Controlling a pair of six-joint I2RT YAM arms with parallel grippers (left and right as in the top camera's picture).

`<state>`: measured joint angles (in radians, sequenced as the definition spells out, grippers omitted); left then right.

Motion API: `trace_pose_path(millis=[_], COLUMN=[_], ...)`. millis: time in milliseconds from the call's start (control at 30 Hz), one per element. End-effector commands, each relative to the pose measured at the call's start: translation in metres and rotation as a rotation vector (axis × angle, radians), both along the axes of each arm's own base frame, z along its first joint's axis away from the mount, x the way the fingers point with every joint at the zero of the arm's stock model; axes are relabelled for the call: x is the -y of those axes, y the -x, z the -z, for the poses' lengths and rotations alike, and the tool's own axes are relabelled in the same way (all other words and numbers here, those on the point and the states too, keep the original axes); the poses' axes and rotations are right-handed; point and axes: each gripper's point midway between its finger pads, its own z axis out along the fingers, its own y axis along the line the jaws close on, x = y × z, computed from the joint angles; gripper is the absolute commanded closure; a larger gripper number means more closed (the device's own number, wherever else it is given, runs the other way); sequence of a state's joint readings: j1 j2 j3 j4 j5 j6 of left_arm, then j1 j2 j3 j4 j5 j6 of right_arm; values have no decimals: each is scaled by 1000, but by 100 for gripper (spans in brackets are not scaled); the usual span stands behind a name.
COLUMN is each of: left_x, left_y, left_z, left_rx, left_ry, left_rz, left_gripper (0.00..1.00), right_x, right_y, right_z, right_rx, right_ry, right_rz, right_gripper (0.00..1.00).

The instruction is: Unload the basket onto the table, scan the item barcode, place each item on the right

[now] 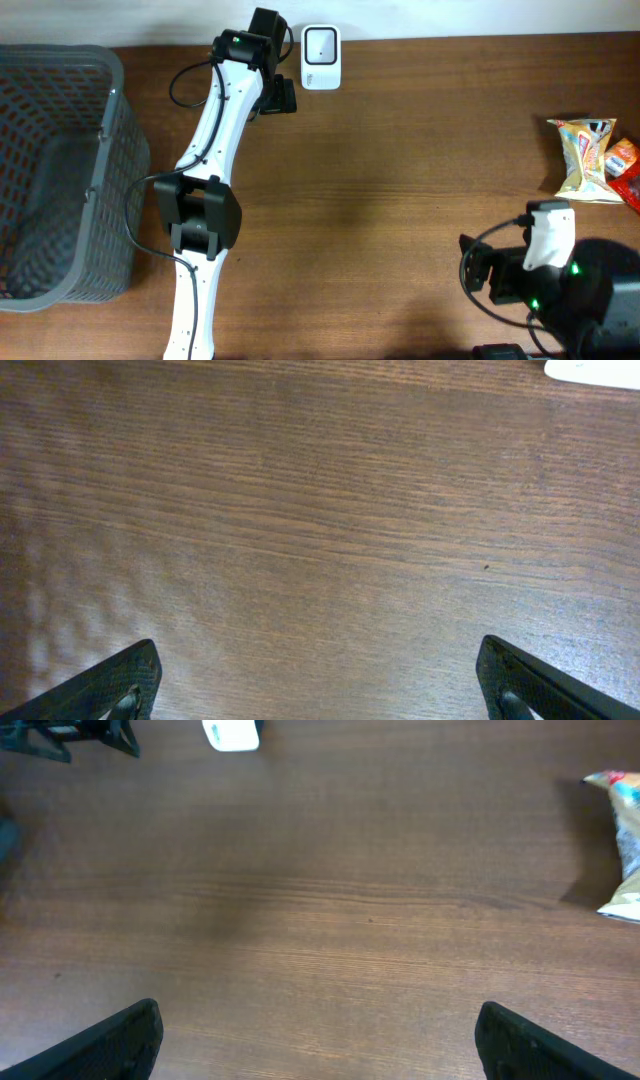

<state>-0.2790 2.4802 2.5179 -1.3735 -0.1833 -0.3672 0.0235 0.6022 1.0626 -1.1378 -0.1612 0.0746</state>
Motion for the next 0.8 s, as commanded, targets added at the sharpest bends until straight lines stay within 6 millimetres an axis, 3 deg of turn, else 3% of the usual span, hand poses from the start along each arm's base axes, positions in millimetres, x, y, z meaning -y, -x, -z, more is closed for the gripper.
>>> trace_pose_path(millis=[0, 133, 367, 533, 767], left_x=[0, 0, 0, 0, 0], left_y=[1, 1, 1, 1, 1], left_z=[9, 9, 8, 9, 9], left_rx=[-18, -19, -18, -19, -19], left_ry=[-1, -1, -2, -1, -2], left_rz=[2, 1, 1, 1, 2], left_gripper=[1, 1, 1, 1, 1], right_x=[-5, -5, -19, -21, -5], right_y=[13, 11, -24, -47, -59], right_z=[10, 18, 65, 77, 81], right_rx=[46, 278, 500, 650, 748], right_ry=[6, 1, -20, -25, -1], right_rz=[-38, -37, -95, -86, 11], right_gripper=[1, 1, 1, 1, 1])
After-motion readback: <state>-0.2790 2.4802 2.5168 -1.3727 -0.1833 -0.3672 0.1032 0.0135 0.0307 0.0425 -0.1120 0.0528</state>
